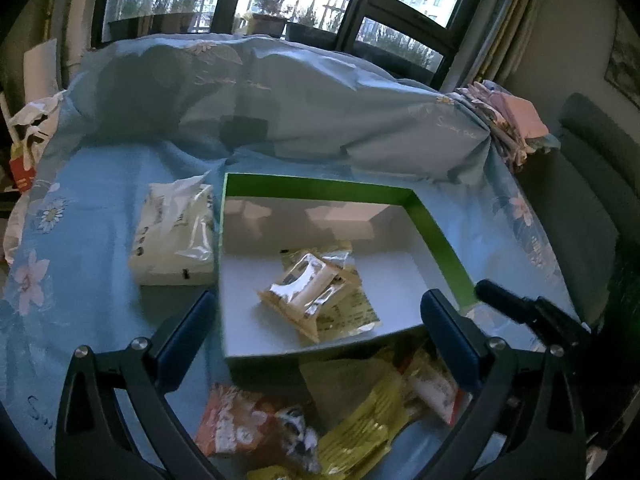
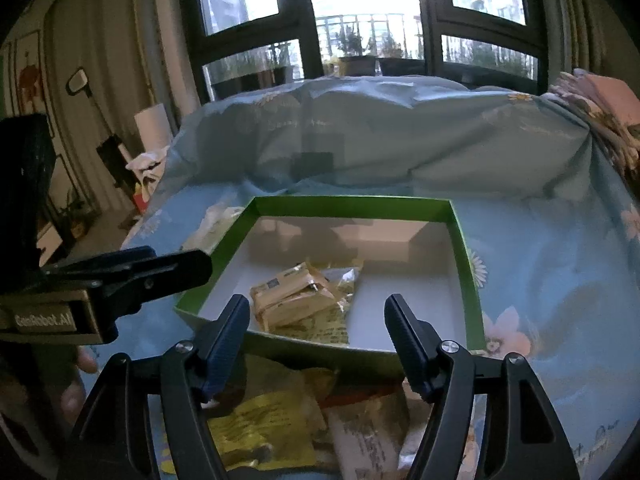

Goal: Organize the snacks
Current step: 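Withdraw both tools from the box back over the snack pile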

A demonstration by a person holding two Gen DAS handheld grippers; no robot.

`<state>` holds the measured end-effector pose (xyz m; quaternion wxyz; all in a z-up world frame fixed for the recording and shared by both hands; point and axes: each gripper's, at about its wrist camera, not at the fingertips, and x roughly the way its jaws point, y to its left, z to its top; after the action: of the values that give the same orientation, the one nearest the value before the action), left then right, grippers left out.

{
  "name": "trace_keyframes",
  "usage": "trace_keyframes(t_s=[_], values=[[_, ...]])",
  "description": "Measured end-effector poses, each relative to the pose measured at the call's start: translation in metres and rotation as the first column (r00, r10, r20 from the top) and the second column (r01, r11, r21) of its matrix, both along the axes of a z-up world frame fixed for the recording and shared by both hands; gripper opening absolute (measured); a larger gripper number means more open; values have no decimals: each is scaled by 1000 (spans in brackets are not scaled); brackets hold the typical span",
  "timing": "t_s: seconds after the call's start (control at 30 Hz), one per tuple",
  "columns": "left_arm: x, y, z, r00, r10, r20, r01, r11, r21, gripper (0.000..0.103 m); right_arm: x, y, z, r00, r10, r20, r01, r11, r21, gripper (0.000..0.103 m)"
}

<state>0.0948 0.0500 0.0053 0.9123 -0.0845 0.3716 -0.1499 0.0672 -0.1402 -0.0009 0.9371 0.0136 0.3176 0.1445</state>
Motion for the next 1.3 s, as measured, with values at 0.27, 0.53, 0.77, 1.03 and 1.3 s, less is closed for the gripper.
trace_keyframes(t_s=[0.27, 0.53, 0.77, 1.03, 1.3], values=[[-18, 16, -8, 1000, 14, -12, -13, 1000, 27, 103, -17, -1, 7, 1000, -4, 16, 4, 1000, -1, 71], [-36, 23, -9, 1000, 10, -9, -10, 1000, -17, 103, -25, 0, 10, 1000, -9, 18, 9, 1000, -5, 71], [-49, 26, -13, 1000, 4, -22, -5, 999, -37, 103, -37, -3, 11, 1000, -16, 12, 16, 1000, -8, 71], [-61, 32, -17, 999, 4, -39, -7, 997, -73, 103, -43, -3, 11, 1000, -18, 3, 18, 1000, -8, 71], [-68, 34, -19, 999, -16, -46, 13, 997, -80, 103, -46, -2, 5, 1000, -10, -13, 10, 1000, 3, 71]])
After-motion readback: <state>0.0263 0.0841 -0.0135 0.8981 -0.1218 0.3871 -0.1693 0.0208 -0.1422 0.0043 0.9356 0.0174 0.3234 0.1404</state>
